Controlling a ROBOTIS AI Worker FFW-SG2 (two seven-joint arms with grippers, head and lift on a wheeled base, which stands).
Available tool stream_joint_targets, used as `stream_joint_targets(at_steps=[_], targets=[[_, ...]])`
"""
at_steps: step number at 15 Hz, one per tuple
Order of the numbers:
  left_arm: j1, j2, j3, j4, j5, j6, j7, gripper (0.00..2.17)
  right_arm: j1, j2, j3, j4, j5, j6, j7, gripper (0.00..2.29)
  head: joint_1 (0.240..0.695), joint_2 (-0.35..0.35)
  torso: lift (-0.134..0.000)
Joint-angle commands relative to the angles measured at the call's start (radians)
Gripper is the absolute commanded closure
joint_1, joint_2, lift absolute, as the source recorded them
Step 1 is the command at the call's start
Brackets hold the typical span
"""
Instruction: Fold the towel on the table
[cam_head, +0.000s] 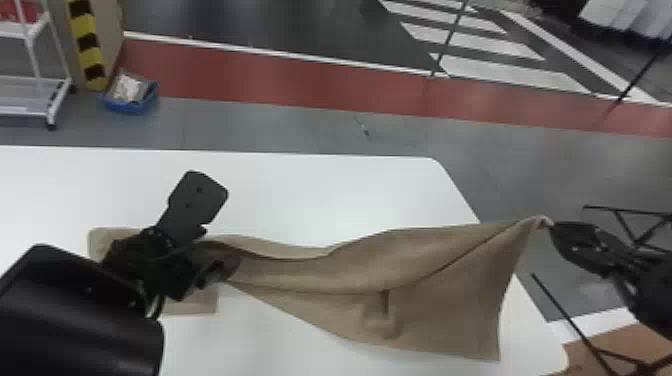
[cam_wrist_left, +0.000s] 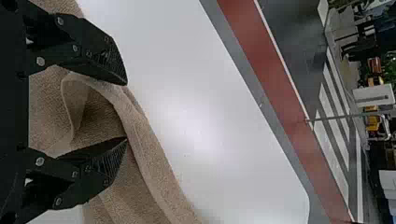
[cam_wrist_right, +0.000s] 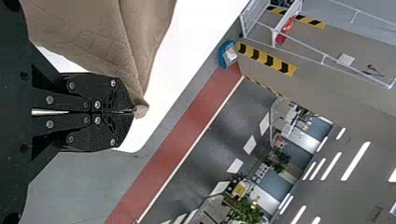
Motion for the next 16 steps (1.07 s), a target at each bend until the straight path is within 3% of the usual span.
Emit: stream_joint_targets(at_steps=[1,5,7,12,16], targets=[[0.059,-0.003,0.015,-0.074,-0.05,-0.005,-0.002,0.06,-0.001,0.001,0.002,0.052,0.024,-0.028,-0.002,1.95,0.695,-0.35,-0.125],[0.239,-0.003,0.087,-0.275,-0.055,0.001,-0.005,0.05,0.007,0.001,0.016,0.09,0.036,-0.049,-0.002,1.95,0.695,-0.35,-0.125],[0.306,-0.003,0.08,-0.308,-0.053,0.001,-0.002,0.17,0.012,0.001,0.031,0.09,0.039,-0.049,-0.004,1.95,0.695,-0.35,-0.125],[0.334,-0.003,-0.039,-0.253,-0.079,-0.002,0.038,0.27,0.041,0.001,0.047,0.085,0.036,-0.074,-0.005,1.95,0.695,-0.35,-0.125],[0.265,-0.003,-0.102,-0.126,-0.088,-0.008,0.134,0.33,0.056,0.001,0.04,0.081,0.03,-0.077,-0.005,1.95,0.695,-0.35,-0.125]])
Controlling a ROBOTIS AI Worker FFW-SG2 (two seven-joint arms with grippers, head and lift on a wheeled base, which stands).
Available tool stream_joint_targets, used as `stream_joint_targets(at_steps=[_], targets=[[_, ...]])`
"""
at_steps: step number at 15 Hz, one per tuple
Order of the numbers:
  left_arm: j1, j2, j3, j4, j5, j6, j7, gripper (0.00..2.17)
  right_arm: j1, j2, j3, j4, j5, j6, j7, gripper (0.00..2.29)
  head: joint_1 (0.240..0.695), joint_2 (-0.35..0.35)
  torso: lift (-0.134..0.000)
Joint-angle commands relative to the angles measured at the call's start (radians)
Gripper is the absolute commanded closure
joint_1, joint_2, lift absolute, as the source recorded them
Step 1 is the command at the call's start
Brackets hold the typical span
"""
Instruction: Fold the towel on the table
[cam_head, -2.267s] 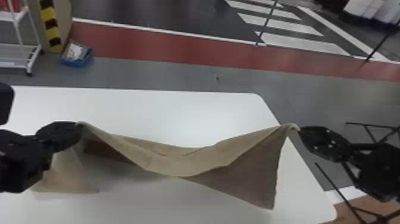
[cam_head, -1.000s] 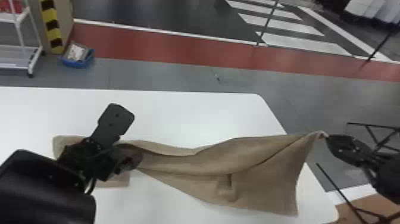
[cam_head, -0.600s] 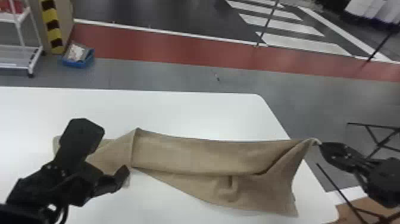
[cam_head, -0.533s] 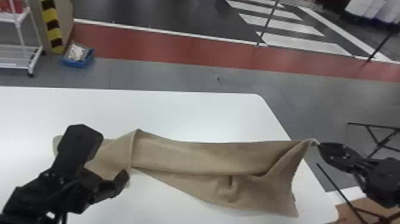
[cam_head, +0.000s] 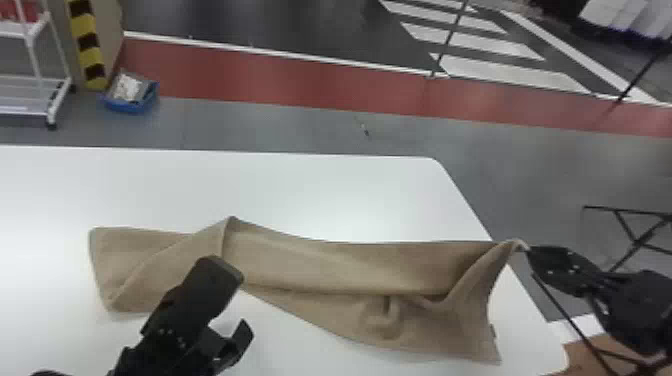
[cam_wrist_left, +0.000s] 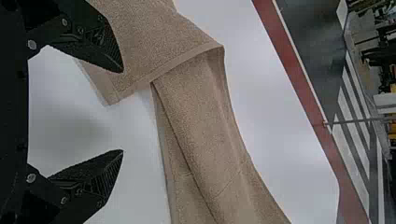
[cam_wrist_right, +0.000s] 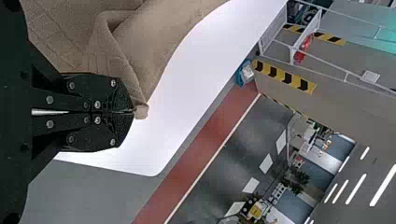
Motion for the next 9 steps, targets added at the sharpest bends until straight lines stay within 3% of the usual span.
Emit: stream_joint_targets(at_steps=[1,6,9], targets=[[-0.037,-0.003,-0.016,0.054,-0.001,-0.004,0.016,0.33,0.007,0.001,-0.004,-0.001,-0.003,-0.001,0.0,1.95,0.695,-0.35,-0.125],[-0.065,-0.003,0.028,0.082,0.005,-0.001,0.012,0.43,0.01,0.001,-0.012,0.0,-0.006,-0.001,-0.001,1.95,0.695,-0.35,-0.125],[-0.057,-0.003,0.051,0.073,-0.001,0.011,-0.016,0.61,0.008,0.001,-0.001,0.0,-0.004,0.002,-0.011,1.95,0.695,-0.35,-0.125]])
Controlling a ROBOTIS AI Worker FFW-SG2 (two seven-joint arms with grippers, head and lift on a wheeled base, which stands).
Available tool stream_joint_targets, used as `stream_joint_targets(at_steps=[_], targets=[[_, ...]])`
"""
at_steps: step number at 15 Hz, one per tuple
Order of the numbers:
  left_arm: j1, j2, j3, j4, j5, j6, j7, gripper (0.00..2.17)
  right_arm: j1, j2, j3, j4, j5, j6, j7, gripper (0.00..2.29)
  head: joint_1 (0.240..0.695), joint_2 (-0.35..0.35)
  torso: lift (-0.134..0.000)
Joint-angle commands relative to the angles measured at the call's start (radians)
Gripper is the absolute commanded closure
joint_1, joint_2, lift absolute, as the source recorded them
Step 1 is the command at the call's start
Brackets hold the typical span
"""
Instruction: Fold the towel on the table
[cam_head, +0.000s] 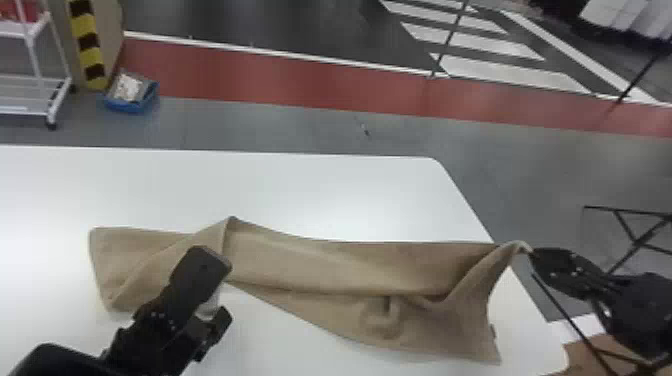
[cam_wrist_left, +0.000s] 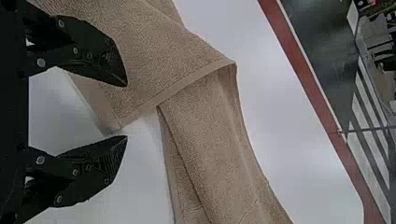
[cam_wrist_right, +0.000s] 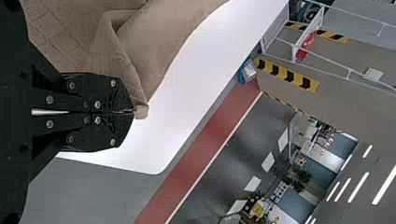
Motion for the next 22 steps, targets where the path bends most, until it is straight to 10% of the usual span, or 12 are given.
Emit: stream_joint_targets(at_steps=[1,8,10,16,22], targets=[[0.009,-0.003,0.014,-0.008,-0.007,0.008,-0.011,0.61,-0.002,0.001,0.007,0.0,0.001,0.003,-0.001,1.95,0.695,-0.35,-0.125],[0.048,-0.003,0.032,-0.063,-0.009,0.014,-0.055,1.09,-0.014,0.001,0.009,0.0,0.01,0.003,-0.003,1.95,0.695,-0.35,-0.125],[0.055,-0.003,0.046,-0.091,-0.006,0.021,-0.06,1.56,-0.015,0.001,0.009,-0.001,0.01,0.003,-0.003,1.95,0.695,-0.35,-0.125],[0.017,-0.003,0.184,-0.301,0.048,0.116,-0.161,1.58,-0.081,0.001,0.044,-0.039,0.044,0.251,-0.044,1.95,0.695,-0.35,-0.125],[-0.275,-0.003,0.4,-0.261,0.063,0.241,-0.287,1.58,-0.161,-0.202,0.27,-0.03,0.253,0.497,0.08,1.95,0.695,-0.35,-0.125]])
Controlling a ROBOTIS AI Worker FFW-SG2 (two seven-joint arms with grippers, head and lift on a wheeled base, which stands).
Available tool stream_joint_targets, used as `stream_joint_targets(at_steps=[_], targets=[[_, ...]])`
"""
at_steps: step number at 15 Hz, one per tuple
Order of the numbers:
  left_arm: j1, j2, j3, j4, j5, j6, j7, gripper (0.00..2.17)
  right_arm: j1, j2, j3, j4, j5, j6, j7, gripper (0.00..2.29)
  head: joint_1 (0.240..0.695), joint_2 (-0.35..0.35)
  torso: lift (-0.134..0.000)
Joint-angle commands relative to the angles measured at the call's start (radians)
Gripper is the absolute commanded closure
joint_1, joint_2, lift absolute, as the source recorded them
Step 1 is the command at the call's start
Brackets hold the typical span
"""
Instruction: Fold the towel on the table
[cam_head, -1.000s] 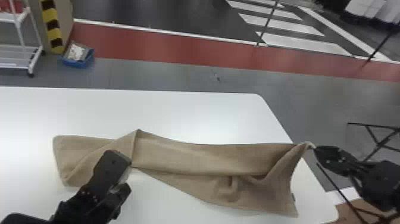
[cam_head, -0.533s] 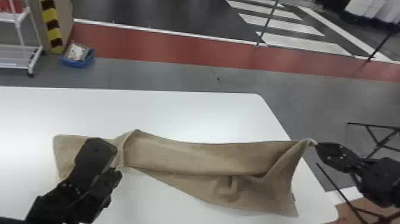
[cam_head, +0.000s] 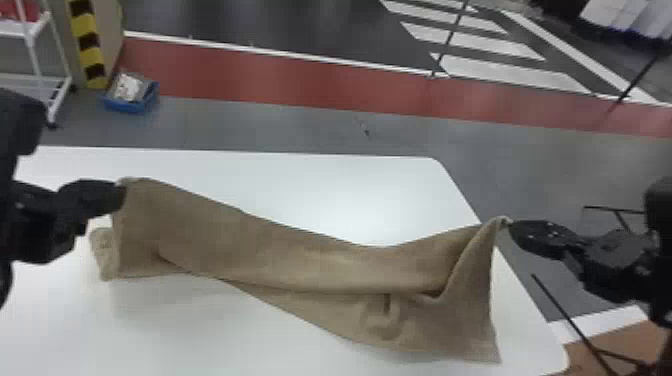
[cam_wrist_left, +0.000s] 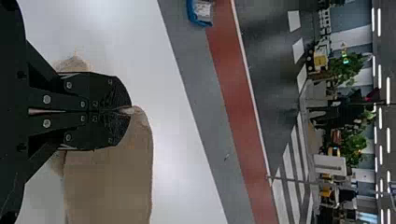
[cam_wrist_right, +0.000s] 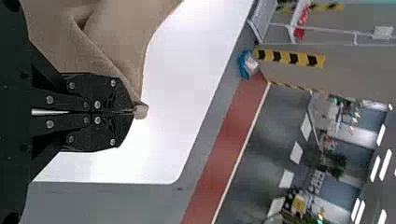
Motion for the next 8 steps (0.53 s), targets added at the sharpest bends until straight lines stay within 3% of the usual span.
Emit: stream_joint_targets(at_steps=[1,5,7,8], targets=[[-0.135,-0.003,0.059,0.088,0.006,0.029,-0.005,1.58,-0.001,-0.081,0.108,0.019,0.153,-0.054,0.01,1.95,0.695,-0.35,-0.125],[-0.308,-0.003,0.086,0.273,0.003,0.029,0.004,1.58,-0.024,-0.203,0.254,0.108,0.406,-0.211,0.01,1.95,0.686,-0.299,-0.125],[-0.356,-0.003,0.132,0.316,0.011,0.026,0.009,1.58,-0.029,-0.216,0.294,0.146,0.567,-0.339,0.01,1.95,0.662,-0.28,-0.125],[-0.365,-0.003,0.157,0.326,0.026,0.026,0.009,1.58,-0.024,-0.216,0.3,0.156,0.601,-0.343,0.01,1.95,0.655,-0.274,-0.125]])
